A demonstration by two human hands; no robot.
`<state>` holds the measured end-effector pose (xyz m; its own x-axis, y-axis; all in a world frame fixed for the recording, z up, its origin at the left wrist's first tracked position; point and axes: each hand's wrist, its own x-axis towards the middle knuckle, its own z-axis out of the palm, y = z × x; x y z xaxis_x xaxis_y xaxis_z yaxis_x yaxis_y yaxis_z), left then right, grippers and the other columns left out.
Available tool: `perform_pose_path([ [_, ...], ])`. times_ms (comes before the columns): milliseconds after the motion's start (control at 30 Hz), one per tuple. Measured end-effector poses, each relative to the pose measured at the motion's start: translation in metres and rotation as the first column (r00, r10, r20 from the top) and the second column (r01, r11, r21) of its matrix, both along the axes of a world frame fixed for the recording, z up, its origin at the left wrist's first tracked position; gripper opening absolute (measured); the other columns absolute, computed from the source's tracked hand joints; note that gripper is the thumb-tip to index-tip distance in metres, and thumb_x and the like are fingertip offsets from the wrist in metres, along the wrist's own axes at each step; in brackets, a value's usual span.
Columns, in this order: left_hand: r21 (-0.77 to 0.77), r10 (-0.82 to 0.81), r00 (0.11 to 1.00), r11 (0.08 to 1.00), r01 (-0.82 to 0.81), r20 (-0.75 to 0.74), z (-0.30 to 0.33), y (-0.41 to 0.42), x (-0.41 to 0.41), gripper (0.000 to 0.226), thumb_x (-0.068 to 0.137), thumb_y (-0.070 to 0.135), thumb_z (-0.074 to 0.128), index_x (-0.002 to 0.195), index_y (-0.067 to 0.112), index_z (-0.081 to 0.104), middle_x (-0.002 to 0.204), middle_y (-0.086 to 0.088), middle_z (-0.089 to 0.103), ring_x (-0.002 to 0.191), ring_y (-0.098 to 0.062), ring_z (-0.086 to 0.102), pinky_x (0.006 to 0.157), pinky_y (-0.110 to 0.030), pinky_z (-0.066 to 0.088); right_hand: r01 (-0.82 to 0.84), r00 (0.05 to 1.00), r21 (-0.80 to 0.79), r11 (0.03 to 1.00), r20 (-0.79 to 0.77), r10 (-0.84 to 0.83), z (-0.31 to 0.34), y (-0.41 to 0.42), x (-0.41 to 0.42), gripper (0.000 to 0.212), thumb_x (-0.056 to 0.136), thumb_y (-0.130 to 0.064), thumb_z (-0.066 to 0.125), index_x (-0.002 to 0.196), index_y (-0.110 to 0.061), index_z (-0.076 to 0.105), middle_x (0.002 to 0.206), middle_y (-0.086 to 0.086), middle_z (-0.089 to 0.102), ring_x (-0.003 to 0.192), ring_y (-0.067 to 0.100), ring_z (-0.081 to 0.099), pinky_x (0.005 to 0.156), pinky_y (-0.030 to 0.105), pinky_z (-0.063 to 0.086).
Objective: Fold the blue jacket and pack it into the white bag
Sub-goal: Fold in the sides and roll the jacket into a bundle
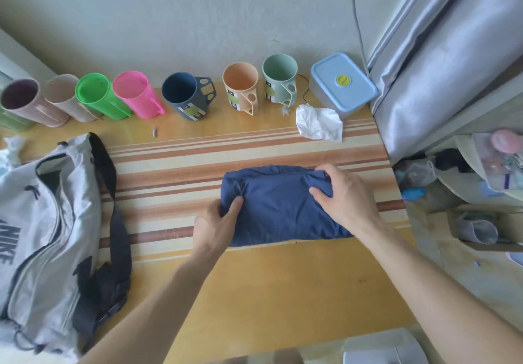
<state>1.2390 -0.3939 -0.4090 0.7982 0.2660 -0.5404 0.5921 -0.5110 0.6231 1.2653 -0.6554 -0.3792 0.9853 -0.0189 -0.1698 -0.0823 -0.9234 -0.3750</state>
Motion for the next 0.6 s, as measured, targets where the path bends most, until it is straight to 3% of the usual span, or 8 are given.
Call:
perform_pose_path([
  [67, 0.143, 0.032, 0.999, 0.989, -0.034, 0.019, -0.007, -0.015, 0.011, 0.053, 0.095, 0.06, 0.051, 0.079, 0.009, 0.053, 0.079, -0.003, 0.06, 0.078, -0.029, 0.058, 0.066, -0.039, 0.045, -0.017, 0.98, -0.163, 0.986, 0.193, 0.049, -0.014, 0.019, -0.003, 0.045, 0.089, -0.026, 0.07, 0.131, -0.013, 0.058, 0.12, 0.011, 0.065, 0.109, 0.035, 0.06, 0.091, 0.046, 0.048],
  [167, 0.277, 0.111, 0.99, 0.952, -0.13, 0.083, -0.016, -0.032, 0.018, 0.052, 0.095, 0.06, 0.05, 0.095, 0.009, 0.062, 0.112, -0.011, 0.054, 0.112, -0.035, 0.051, 0.084, -0.047, 0.046, -0.157, 0.907, -0.22, 0.963, 0.353, 0.229, -0.031, 0.05, -0.02, 0.041, 0.1, -0.028, 0.055, 0.137, -0.011, 0.058, 0.144, 0.02, 0.054, 0.136, 0.044, 0.045, 0.115, 0.057, 0.031],
  [233, 0.286, 0.154, 0.987, 0.945, -0.16, 0.044, -0.021, -0.035, 0.019, 0.053, 0.094, 0.061, 0.05, 0.108, 0.012, 0.061, 0.123, -0.014, 0.048, 0.121, -0.037, 0.046, 0.088, -0.049, 0.044, -0.28, 0.905, -0.244, 0.929, 0.255, 0.34, -0.044, 0.063, -0.029, 0.049, 0.105, -0.039, 0.046, 0.146, -0.016, 0.052, 0.158, 0.021, 0.041, 0.15, 0.043, 0.028, 0.121, 0.06, 0.02],
  [300, 0.249, 0.216, 0.976, 0.944, -0.215, 0.021, -0.024, -0.035, 0.016, 0.051, 0.092, 0.065, 0.052, 0.108, 0.016, 0.052, 0.119, -0.01, 0.048, 0.116, -0.037, 0.052, 0.082, -0.047, 0.042, -0.342, 0.918, -0.267, 0.901, 0.112, 0.381, -0.061, 0.067, -0.031, 0.057, 0.105, -0.052, 0.037, 0.155, -0.024, 0.04, 0.165, 0.018, 0.027, 0.156, 0.04, 0.013, 0.124, 0.059, 0.013],
  [367, 0.193, 0.282, 0.959, 0.939, -0.283, 0.035, -0.024, -0.034, 0.013, 0.056, 0.086, 0.068, 0.058, 0.107, 0.018, 0.044, 0.113, -0.007, 0.054, 0.109, -0.037, 0.058, 0.079, -0.043, 0.041, -0.331, 0.935, -0.269, 0.904, 0.035, 0.353, -0.077, 0.064, -0.025, 0.062, 0.104, -0.058, 0.03, 0.159, -0.029, 0.031, 0.168, 0.015, 0.022, 0.157, 0.037, 0.009, 0.125, 0.057, 0.009],
  [467, 0.13, 0.288, 0.958, 0.95, -0.284, -0.013, -0.026, -0.029, 0.008, 0.071, 0.08, 0.07, 0.064, 0.122, 0.017, 0.041, 0.117, -0.006, 0.062, 0.109, -0.034, 0.061, 0.084, -0.04, 0.045, -0.324, 0.942, -0.282, 0.903, -0.004, 0.337, -0.098, 0.06, -0.019, 0.064, 0.104, -0.062, 0.023, 0.161, -0.033, 0.019, 0.169, 0.014, 0.014, 0.157, 0.034, 0.005, 0.126, 0.055, 0.007],
  [533, 0.054, 0.261, 0.964, 0.965, -0.258, -0.046, -0.027, -0.023, 0.006, 0.071, 0.078, 0.065, 0.069, 0.127, 0.02, 0.044, 0.117, -0.002, 0.062, 0.109, -0.029, 0.061, 0.092, -0.044, 0.052, -0.335, 0.938, -0.287, 0.897, -0.018, 0.345, -0.104, 0.06, -0.017, 0.065, 0.104, -0.062, 0.021, 0.162, -0.034, 0.013, 0.17, 0.013, 0.007, 0.158, 0.033, 0.001, 0.126, 0.054, 0.008],
  [600, -0.045, 0.252, 0.966, 0.966, -0.255, -0.056, -0.025, -0.02, 0.006, 0.066, 0.078, 0.056, 0.074, 0.129, 0.025, 0.046, 0.115, 0.002, 0.061, 0.108, -0.026, 0.06, 0.089, -0.043, 0.053, -0.337, 0.938, -0.283, 0.898, -0.021, 0.346, -0.107, 0.061, -0.015, 0.065, 0.104, -0.062, 0.02, 0.162, -0.034, 0.009, 0.171, 0.014, 0.004, 0.158, 0.032, -0.001, 0.126, 0.054, 0.008],
])
